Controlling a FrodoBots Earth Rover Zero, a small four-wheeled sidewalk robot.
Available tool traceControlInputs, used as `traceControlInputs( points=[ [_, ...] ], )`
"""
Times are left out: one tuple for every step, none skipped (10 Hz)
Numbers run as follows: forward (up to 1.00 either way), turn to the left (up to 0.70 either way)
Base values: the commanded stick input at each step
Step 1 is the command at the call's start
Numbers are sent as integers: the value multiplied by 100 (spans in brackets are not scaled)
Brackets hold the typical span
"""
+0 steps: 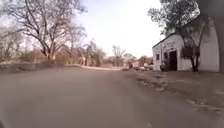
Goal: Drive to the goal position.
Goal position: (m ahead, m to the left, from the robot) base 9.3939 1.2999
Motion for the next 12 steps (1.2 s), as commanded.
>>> traceControlInputs(
  points=[
    [70,0],
    [70,0],
    [70,0],
    [70,0],
    [70,0],
    [70,0],
    [70,0],
    [70,0],
    [70,0],
    [70,0],
    [70,0],
    [70,0]
  ],
)
